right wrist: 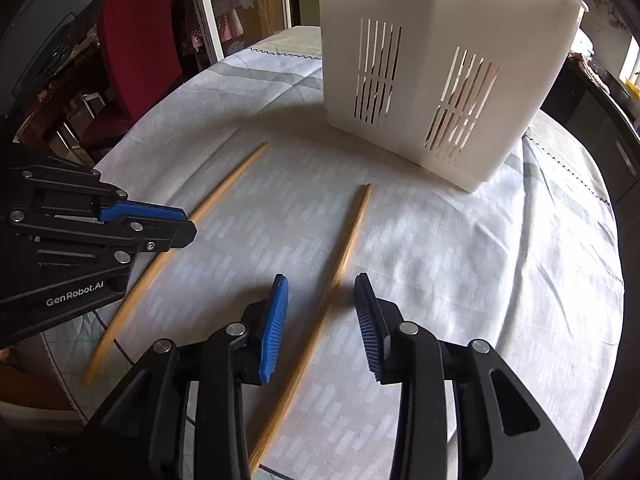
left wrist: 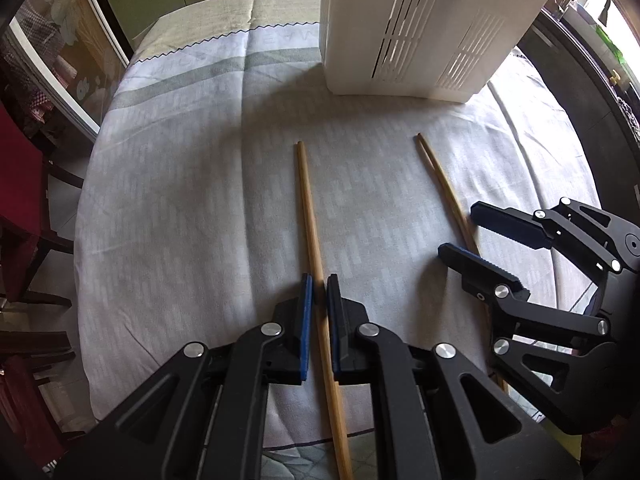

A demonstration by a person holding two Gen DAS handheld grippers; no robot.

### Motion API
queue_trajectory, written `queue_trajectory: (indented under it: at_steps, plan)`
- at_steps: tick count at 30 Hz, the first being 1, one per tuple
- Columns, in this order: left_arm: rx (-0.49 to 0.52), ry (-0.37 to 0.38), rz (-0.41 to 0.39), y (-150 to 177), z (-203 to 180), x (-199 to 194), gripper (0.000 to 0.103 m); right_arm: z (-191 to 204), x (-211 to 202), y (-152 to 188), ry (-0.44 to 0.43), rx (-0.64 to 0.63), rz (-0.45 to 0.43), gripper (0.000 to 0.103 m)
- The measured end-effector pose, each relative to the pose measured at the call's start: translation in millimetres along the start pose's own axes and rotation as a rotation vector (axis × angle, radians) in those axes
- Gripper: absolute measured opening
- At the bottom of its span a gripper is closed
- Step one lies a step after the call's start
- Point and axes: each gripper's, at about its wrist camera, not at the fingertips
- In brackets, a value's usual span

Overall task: Organize utensils
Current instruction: 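Grasp a wooden chopstick with the left tool while the right tool grasps the last one, then lift both chopsticks upright and carry them toward the white holder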

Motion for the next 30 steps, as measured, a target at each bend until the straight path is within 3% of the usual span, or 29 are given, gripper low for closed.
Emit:
queue_trajectory:
  at_steps: [3, 7, 14, 19, 21, 22, 24, 30]
  plan:
    - [-0.023, 0.009, 0.007, -3, 5, -1, 0.008, -10, 1, -3, -0.001, 0.01, 0.008, 0.014]
    - [-0.037, -0.001, -0.005, -9, 13, -4, 0.008, -22, 1, -3, -0.022, 0.02, 0.021, 0.008]
    - [-0.043, 0.014, 0.028, -15, 14, 5, 0.012, -53, -14, 8, -0.02, 0.093, -0.012, 0.007]
    - [-0.047, 0.041, 0.044, -21, 8, 7, 0.027, -72, -45, 15, -0.023, 0.156, -0.096, 0.007]
    - [-0.033, 0.024, 0.039, -24, 6, 8, 0.026, -79, -56, 17, -0.027, 0.175, -0.125, 0.007]
    - [-0.029, 0.011, 0.038, -25, 3, 9, 0.015, -81, -62, 17, -0.029, 0.186, -0.142, 0.007]
    - [-0.028, 0.0, 0.032, -28, 0, 11, 0.007, -85, -71, 18, -0.036, 0.204, -0.171, 0.007]
    - [-0.03, 0.012, -0.036, -27, 0, 2, 0.006, -91, -112, 31, -0.054, 0.294, -0.348, 0.007]
Point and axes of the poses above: each gripper's, at about its wrist camera, not at the fingertips, and x roughly the way its jaws point, z to its left, y to its underside, and after that the axes turned 6 degrees about -z, right-handed
